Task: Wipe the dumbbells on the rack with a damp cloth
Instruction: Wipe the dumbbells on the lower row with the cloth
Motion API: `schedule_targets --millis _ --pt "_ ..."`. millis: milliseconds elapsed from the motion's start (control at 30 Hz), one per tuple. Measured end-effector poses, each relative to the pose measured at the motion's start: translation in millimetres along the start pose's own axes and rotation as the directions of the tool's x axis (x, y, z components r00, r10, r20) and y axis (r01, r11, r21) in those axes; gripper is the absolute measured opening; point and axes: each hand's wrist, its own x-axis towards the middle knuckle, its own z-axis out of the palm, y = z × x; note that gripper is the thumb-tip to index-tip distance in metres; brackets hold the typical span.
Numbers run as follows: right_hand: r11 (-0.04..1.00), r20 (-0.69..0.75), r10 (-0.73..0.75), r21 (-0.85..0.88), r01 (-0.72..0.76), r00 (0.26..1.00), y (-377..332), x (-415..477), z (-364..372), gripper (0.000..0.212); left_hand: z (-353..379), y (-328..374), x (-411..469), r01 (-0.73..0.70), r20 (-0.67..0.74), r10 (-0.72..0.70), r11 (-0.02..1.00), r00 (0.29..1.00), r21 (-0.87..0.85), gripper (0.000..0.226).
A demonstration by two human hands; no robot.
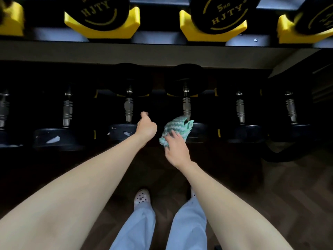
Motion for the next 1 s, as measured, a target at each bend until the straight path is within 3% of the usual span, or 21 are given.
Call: schedule_targets --millis 133,267,333,400,467,567,667,767,900,1000 --pt "0.993 0.164 0.000 -0.116 0.019 0.986 2.6 -0.5 -7.8 0.036 -6.3 -4.7 -1.4 -0.012 -0.002 0.012 1.000 1.000 0.022 0.050" --pt "0.974 0.217 0.190 0.083 -0.212 0.958 -7.9 -1.4 -19.7 0.018 -1.0 -8.1 -3.4 -0.003 0.014 0.003 1.000 1.000 -0.025 0.048" --pt "0.903 0.244 0.297 0.244 -0.355 0.923 -6.7 -2.2 -25.4 0.012 1.2 -4.8 -4.2 0.065 0.020 -0.063 0.988 0.998 -0.143 0.041" --pt "0.715 0.316 0.396 0.483 -0.505 0.862 -1.5 -7.0 -36.0 0.019 1.3 1.7 -9.0 0.139 0.047 -0.131 0.948 0.990 -0.288 0.035" --pt "0.418 0.403 0.436 0.701 -0.578 0.805 4.1 -16.5 -49.4 0.019 -2.3 6.5 -14.0 0.152 0.124 -0.120 0.944 0.985 -0.292 0.033" --pt "0.009 0.438 0.410 0.875 -0.483 0.801 14.0 -23.8 -72.1 0.023 -7.1 14.4 -25.3 0.149 0.330 -0.082 0.972 0.941 -0.183 0.030" --pt "-0.183 0.392 0.395 0.920 -0.347 0.831 23.9 -15.7 -93.1 0.032 -7.0 26.1 -30.6 0.139 0.526 -0.045 0.981 0.849 -0.139 0.046" --pt "-0.164 0.360 0.406 0.933 -0.321 0.840 33.7 -0.5 -112.1 0.034 -2.9 36.3 -27.7 0.058 0.567 0.045 0.985 0.822 -0.163 0.041" --pt "0.012 0.281 0.437 0.948 -0.318 0.855 52.6 27.7 -134.3 0.022 3.3 53.5 -10.5 -0.019 0.351 0.072 0.988 0.934 -0.151 0.049" --pt "0.184 0.188 0.461 0.936 -0.300 0.867 69.4 53.1 -146.3 0.025 6.7 73.3 2.2 -0.145 0.230 0.159 0.986 0.960 -0.079 0.044"
